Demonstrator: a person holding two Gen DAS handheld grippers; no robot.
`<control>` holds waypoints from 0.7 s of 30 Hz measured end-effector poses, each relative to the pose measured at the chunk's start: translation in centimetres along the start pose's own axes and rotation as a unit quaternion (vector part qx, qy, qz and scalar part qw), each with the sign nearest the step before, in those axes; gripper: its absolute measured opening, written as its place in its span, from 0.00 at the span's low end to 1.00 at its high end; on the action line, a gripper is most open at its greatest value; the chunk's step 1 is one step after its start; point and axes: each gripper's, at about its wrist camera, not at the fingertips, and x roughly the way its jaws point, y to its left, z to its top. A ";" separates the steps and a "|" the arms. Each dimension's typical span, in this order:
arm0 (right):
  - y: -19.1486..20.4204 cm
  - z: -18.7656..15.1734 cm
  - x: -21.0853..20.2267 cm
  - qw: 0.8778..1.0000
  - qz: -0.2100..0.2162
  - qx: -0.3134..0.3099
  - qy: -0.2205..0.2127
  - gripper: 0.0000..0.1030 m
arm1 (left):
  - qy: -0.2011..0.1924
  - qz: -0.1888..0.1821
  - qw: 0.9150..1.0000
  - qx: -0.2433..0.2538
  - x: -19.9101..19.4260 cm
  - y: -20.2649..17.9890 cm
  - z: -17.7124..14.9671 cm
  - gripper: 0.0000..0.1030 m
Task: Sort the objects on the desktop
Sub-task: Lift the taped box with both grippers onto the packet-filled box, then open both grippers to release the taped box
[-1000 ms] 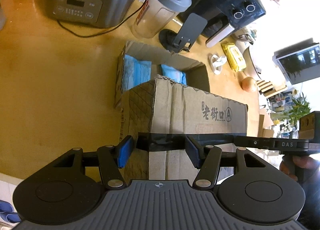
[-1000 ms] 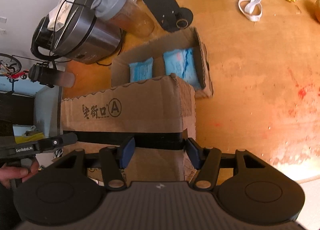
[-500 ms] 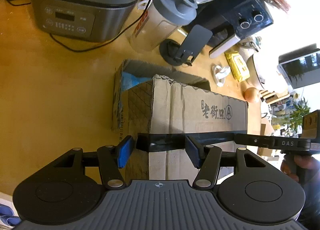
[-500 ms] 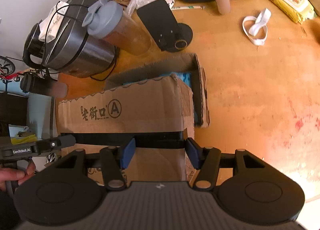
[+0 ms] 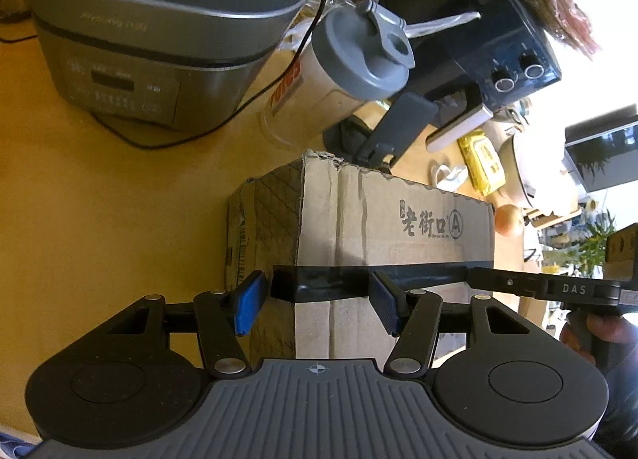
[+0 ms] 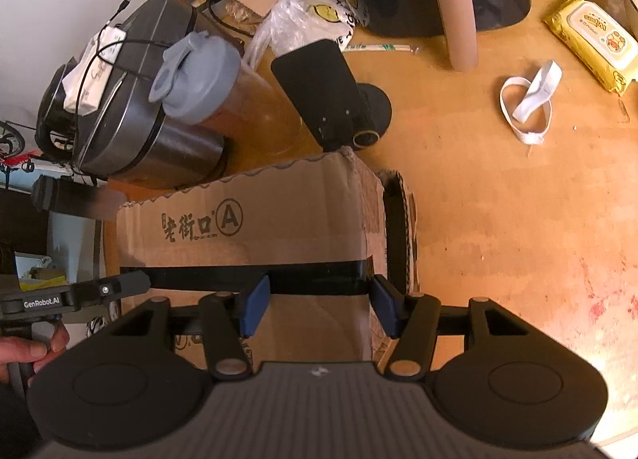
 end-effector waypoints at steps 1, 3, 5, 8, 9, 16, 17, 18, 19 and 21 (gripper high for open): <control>0.0 0.2 0.1 1.000 -0.001 0.001 -0.001 0.57 | 0.000 0.000 1.000 0.001 0.1 0.0 0.2 0.54; -0.1 0.6 0.2 1.000 -0.002 0.003 -0.001 0.57 | 0.001 0.001 1.000 0.002 0.3 -0.1 0.5 0.54; -0.1 0.8 0.3 1.000 -0.003 0.005 0.000 0.57 | 0.003 0.001 1.000 0.004 0.4 -0.1 0.9 0.54; -0.2 1.1 0.3 1.000 -0.005 0.010 0.000 0.57 | 0.006 0.001 1.000 0.007 0.7 -0.3 1.3 0.54; -0.3 1.2 0.3 1.000 -0.007 0.011 0.000 0.57 | 0.007 0.001 1.000 0.008 0.8 -0.3 1.4 0.54; -0.3 1.2 0.4 1.000 -0.013 0.015 0.006 0.57 | 0.013 0.001 1.000 0.007 1.1 -0.2 1.4 0.54; -0.3 1.2 0.5 1.000 -0.016 0.017 0.009 0.57 | 0.014 0.001 1.000 0.007 1.2 -0.2 1.4 0.54; -0.2 1.2 0.5 1.000 -0.019 0.017 0.009 0.57 | 0.015 0.002 1.000 0.007 1.4 -0.2 1.4 0.54; -0.2 1.1 0.6 1.000 -0.021 0.013 0.008 0.57 | 0.016 0.003 1.000 0.007 1.5 -0.2 1.3 0.54; -0.2 1.1 0.8 1.000 -0.023 0.011 0.006 0.57 | 0.017 0.004 1.000 0.005 1.8 0.0 1.4 0.54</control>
